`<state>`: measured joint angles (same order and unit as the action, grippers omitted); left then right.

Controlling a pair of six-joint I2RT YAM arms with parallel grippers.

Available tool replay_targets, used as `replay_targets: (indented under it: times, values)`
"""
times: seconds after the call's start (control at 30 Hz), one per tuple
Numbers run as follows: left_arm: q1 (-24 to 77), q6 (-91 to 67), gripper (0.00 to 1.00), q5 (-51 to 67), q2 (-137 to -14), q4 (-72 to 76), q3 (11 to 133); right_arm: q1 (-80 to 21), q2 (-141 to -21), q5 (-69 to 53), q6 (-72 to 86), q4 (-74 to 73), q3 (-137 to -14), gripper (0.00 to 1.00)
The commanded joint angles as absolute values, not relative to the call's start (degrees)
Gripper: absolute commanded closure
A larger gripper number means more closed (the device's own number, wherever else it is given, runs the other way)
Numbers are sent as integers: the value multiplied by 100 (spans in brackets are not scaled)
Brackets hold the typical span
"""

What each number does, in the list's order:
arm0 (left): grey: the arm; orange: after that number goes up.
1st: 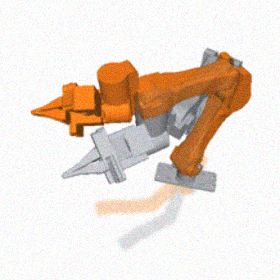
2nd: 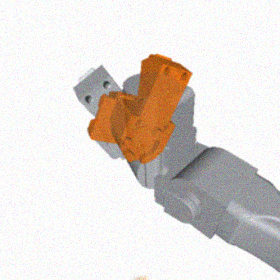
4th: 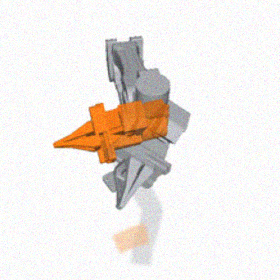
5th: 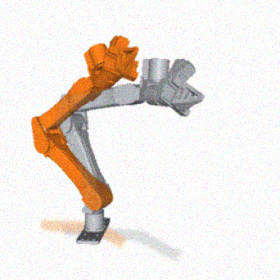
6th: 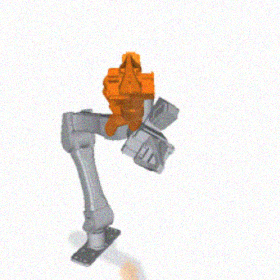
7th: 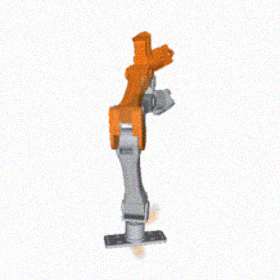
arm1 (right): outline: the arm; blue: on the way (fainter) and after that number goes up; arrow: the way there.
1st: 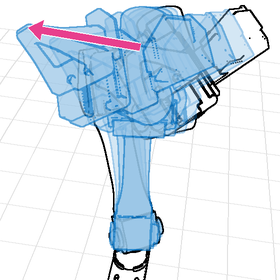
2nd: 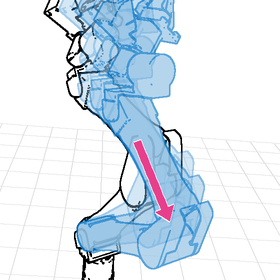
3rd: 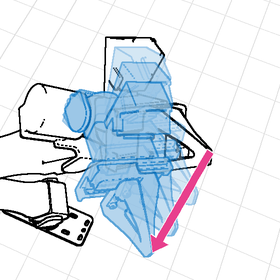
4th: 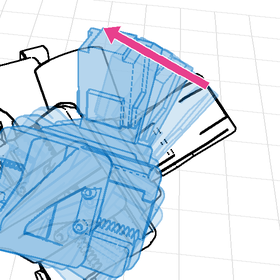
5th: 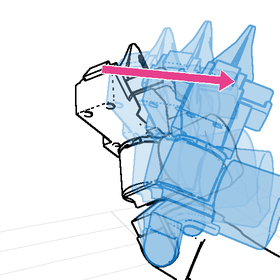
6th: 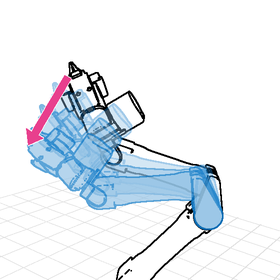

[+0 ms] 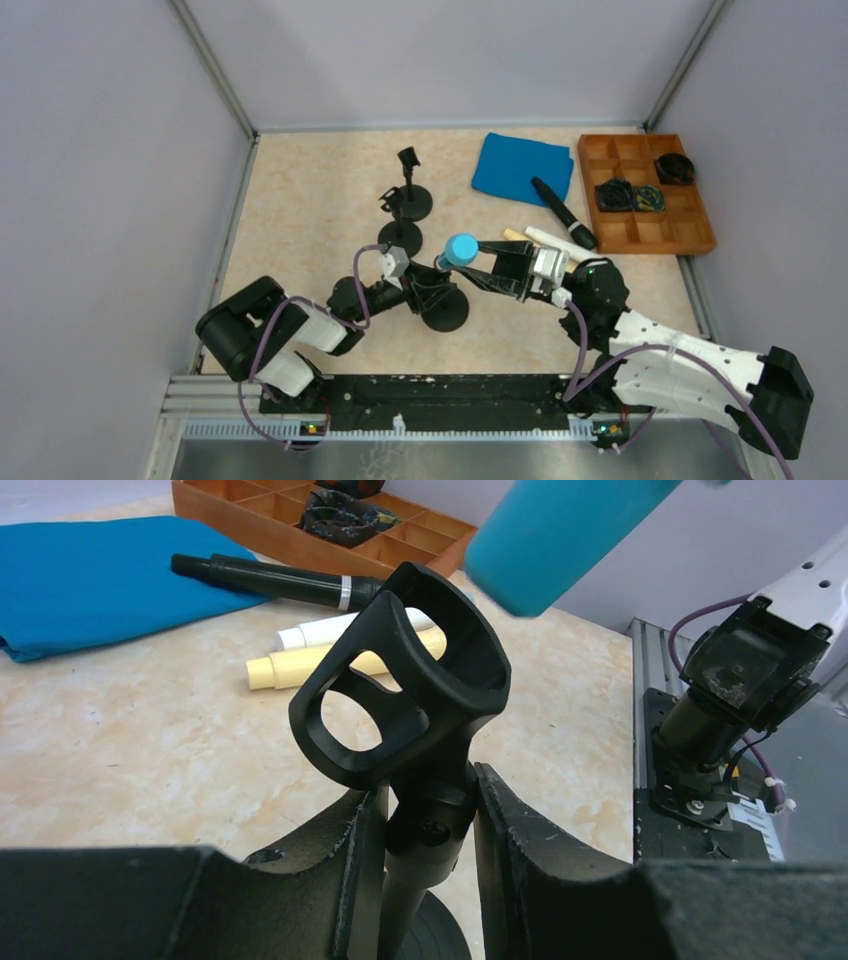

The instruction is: Attach the microphones to the stand

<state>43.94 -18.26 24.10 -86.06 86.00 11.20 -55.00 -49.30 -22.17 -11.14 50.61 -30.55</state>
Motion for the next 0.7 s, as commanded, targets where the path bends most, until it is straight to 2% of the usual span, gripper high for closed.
replay_targets:
  times: [0.0, 0.3, 0.67]
  values:
    - [4412, -2070, 100, 2899, -8699, 10186, 1286, -5528, -4933, -2407, -1266, 5370, -3040, 100]
    - [4404, -2108, 100, 3060, -8717, 10017, 1395, -5528, -4781, -2329, -1633, 4782, -2880, 100]
    - [4403, -2204, 100, 3359, -8846, 10135, 1457, -5523, -4859, -2251, -1871, 4840, -2601, 100]
